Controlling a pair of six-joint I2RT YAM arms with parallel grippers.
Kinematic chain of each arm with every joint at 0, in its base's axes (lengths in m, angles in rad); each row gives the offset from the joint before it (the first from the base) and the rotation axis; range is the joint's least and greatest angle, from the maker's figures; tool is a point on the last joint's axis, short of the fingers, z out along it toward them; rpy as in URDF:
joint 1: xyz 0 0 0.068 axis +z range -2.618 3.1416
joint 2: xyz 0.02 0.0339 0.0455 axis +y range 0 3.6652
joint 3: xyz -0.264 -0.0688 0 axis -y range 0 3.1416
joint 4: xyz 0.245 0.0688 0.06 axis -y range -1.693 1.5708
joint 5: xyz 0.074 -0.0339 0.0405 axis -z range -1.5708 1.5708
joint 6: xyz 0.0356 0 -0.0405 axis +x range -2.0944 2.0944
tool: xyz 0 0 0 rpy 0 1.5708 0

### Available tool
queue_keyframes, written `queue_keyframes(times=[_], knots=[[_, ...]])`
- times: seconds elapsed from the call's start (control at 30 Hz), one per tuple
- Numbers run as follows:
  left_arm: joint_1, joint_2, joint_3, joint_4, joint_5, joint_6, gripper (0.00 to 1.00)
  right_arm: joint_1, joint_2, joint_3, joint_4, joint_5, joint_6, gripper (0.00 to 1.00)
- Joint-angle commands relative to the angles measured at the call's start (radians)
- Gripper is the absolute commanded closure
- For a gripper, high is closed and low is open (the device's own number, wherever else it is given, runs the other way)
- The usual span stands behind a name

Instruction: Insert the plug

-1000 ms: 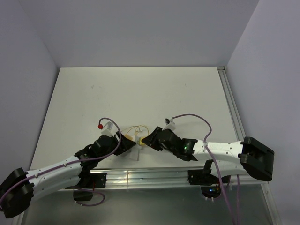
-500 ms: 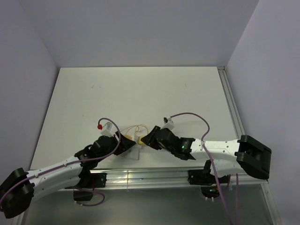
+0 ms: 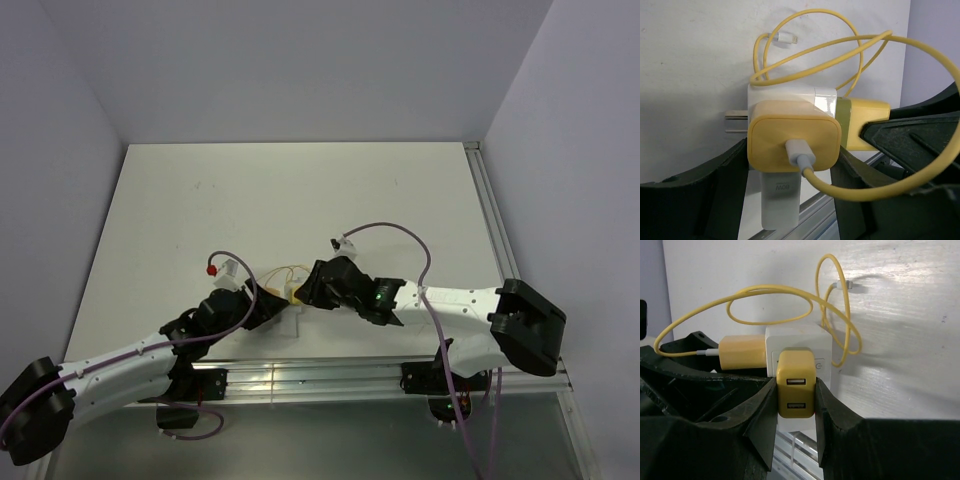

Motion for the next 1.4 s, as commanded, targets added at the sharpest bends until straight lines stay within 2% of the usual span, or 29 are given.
queue_keyframes(times=[0.0,0.1,0.33,0.47,0.7,0.83,0.9,1.07,1.23,1.37], knots=[[-0.015,-0.004,-0.005,0.070,0.087,0.002,1.00,-0.022,0.033,-0.016,0.121,-0.207,-0.035,1.00],[-0.012,0.009,-0.009,0.092,0.101,0.001,1.00,-0.081,0.062,-0.040,0.183,-0.278,-0.087,1.00],[0.022,0.061,-0.036,0.165,0.153,-0.011,1.00,-0.090,0.213,0.027,0.214,-0.359,-0.162,1.00],[0.049,0.059,-0.046,0.173,0.175,-0.005,1.00,-0.056,0.270,0.090,0.123,-0.304,-0.219,1.00],[0.071,0.053,-0.068,0.187,0.190,-0.004,1.00,-0.055,0.322,0.174,0.003,-0.379,-0.357,1.00],[0.080,0.053,-0.085,0.194,0.196,-0.007,1.00,-0.082,0.370,0.219,-0.021,-0.529,-0.434,1.00],[0.086,0.059,-0.095,0.205,0.199,-0.008,1.00,-0.096,0.398,0.269,-0.113,-0.559,-0.503,1.00],[0.092,0.068,-0.097,0.216,0.207,-0.013,1.00,-0.174,0.450,0.312,-0.145,-0.706,-0.563,1.00],[0.092,0.065,-0.097,0.207,0.205,-0.011,1.00,-0.190,0.461,0.358,-0.201,-0.714,-0.621,1.00],[0.092,0.055,-0.092,0.188,0.192,-0.012,1.00,-0.191,0.421,0.329,-0.152,-0.685,-0.580,1.00]])
